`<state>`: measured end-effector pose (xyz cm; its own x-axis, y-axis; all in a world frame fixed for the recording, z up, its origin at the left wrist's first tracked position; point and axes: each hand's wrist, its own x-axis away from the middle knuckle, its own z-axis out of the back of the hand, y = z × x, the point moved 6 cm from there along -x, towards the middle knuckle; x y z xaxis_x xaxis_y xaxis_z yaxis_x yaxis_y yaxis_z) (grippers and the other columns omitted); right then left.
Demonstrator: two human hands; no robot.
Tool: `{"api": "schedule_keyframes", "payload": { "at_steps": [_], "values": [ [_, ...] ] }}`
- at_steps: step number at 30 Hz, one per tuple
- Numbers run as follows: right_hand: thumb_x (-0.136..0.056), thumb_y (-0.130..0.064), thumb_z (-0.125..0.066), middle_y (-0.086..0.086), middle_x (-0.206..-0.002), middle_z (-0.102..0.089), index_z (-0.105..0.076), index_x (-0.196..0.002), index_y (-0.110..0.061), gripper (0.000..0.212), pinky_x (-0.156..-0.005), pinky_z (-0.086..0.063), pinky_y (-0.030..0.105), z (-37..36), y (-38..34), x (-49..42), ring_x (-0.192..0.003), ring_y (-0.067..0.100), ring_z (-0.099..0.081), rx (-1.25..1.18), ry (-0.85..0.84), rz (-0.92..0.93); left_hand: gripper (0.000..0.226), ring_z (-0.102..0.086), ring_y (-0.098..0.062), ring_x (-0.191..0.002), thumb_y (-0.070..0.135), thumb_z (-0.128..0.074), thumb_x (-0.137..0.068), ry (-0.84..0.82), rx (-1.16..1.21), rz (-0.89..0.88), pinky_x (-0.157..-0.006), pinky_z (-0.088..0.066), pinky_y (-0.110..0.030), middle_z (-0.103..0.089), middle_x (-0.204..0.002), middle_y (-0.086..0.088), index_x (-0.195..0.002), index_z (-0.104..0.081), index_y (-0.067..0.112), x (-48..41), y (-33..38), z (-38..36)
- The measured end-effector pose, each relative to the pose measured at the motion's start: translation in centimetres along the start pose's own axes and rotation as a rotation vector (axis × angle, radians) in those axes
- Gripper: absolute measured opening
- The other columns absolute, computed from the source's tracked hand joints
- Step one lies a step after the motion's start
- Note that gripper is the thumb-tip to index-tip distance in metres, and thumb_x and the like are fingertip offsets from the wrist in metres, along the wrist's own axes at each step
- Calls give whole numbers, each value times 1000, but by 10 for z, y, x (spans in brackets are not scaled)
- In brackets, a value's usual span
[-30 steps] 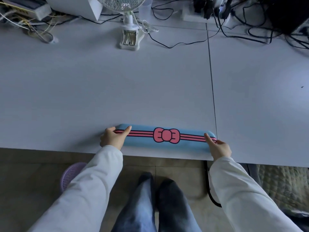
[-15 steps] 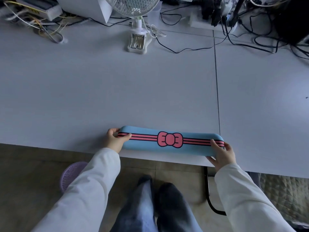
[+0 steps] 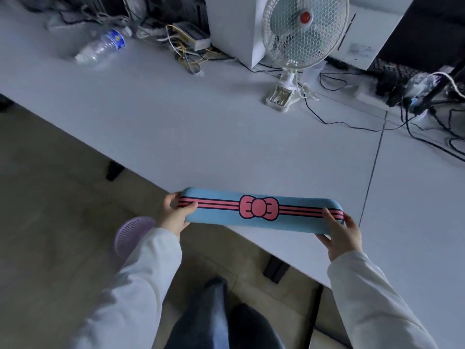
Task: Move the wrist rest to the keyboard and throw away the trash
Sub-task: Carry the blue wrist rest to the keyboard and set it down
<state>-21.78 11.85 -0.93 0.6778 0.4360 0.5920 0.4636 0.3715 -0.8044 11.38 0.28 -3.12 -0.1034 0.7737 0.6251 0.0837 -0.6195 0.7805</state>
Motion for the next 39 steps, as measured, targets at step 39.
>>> {"api": "schedule_keyframes", "payload": {
  "at_steps": [39],
  "values": [
    [-84,-14,-60,2,-86,-58,-54,-105,-10,22,-49,-54,16,-306,222,404,-77,13,-57,480,-975,77,40,-56,-15,-85,3,-62,-81,774,682,-217,-69,-41,-26,-60,-92,-1,-118,-51,14,259,-141,539]
  ]
}}
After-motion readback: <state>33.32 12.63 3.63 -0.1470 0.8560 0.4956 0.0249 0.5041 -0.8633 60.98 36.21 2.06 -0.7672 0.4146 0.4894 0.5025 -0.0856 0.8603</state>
